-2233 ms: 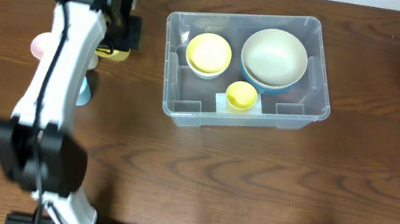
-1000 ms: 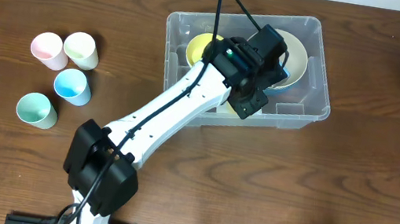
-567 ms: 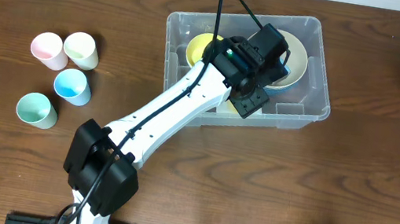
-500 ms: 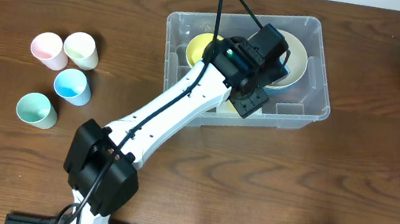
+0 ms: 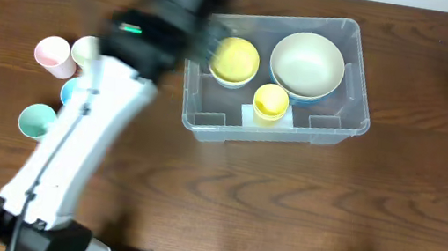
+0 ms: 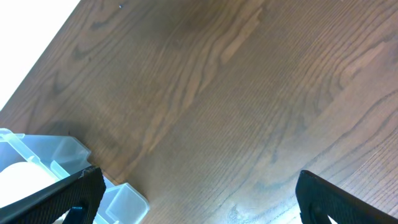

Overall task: Pack container
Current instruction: 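Open the left gripper and move it back to the cream cup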

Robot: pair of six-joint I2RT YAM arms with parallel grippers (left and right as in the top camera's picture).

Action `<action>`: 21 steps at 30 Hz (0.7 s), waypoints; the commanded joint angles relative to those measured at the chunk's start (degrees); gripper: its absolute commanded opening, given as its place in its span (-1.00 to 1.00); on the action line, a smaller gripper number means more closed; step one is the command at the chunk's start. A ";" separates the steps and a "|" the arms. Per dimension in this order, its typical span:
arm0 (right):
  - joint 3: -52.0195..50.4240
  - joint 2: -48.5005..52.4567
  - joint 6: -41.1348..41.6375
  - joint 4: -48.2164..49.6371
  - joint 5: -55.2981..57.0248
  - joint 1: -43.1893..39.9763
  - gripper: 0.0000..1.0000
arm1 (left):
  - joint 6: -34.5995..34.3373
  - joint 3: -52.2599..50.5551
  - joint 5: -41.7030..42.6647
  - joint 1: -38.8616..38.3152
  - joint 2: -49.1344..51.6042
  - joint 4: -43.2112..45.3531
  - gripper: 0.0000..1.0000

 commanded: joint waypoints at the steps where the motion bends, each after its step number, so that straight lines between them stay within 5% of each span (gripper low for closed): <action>1: -0.02 0.07 0.66 -0.11 0.00 -0.66 0.98 | -6.73 -0.22 -2.29 8.85 2.19 -0.20 0.47; 8: -0.02 0.07 0.66 -0.11 0.00 -0.63 0.98 | -7.41 -0.28 6.27 21.92 9.62 -0.55 0.47; 21: -0.02 0.07 0.66 -0.11 0.00 -0.66 0.99 | -5.66 -0.37 5.60 23.71 23.15 -2.01 0.47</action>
